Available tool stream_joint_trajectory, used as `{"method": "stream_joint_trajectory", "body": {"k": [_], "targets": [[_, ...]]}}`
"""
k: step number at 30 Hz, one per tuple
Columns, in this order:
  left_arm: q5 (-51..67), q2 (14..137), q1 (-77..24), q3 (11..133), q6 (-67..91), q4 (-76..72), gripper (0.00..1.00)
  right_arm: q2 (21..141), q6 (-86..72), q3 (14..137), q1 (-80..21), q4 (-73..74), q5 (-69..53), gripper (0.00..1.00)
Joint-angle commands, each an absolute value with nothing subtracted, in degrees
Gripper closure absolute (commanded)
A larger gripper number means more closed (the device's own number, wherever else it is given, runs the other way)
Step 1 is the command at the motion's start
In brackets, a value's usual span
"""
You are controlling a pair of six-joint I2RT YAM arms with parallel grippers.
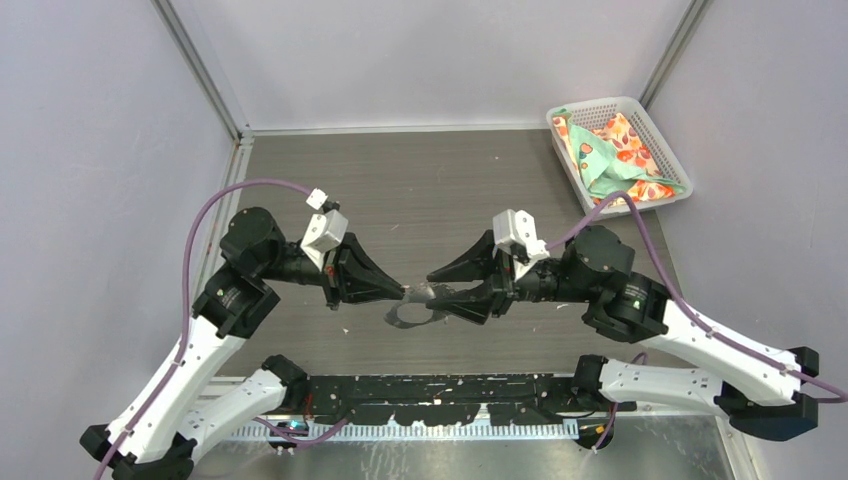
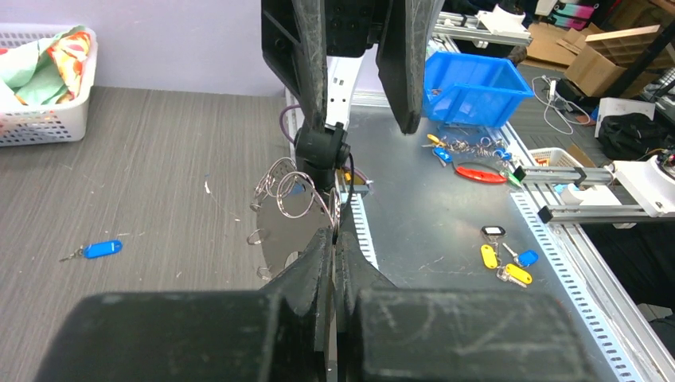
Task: Put the keys on the keyring
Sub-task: Adjust the keyring.
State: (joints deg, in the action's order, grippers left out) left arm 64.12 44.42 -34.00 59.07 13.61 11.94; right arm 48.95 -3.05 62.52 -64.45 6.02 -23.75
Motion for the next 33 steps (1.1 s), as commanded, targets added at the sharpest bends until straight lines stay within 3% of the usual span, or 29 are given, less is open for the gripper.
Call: {"method": "stream_joint_trajectory", "body": {"k": [1,13,17,21,24,26,29,33], "targets": [[64.78,44.38,-33.82,60.45,14.74,7.81,1.0,52.93,-0.39,66.44,-64.63,4.84,-24.88,0.55],[63.85,44.11,-33.84,60.84,14.24,8.62,1.0,56.19,2.1,68.55,-64.64,7.52,-24.43,0.71],[63.72,44.04,-33.76,60.81,13.97,9.1,1.0,56.63,2.12,68.6,-64.69,7.54,-24.49,0.96],[63.8,44.02,-33.76,60.73,9.91,12.84,1.0,57.11,2.02,69.01,-64.64,8.66,-23.75,0.99],[63.22,44.51,-33.83,63.2,-2.31,26.08,0.65,57.85,1.94,71.05,-64.67,13.77,-23.47,0.99],[61.95,45.27,-33.83,65.58,-12.99,35.16,0.53,58.45,1.85,72.31,-64.68,17.24,-23.75,0.99],[60.18,46.84,-33.84,69.15,-24.26,44.51,0.48,59.53,1.96,74.22,-64.69,22.0,-24.3,0.99],[59.91,48.43,-33.84,70.86,-25.29,45.33,0.53,61.53,2.71,76.3,-64.62,25.51,-25.54,0.99]]}}
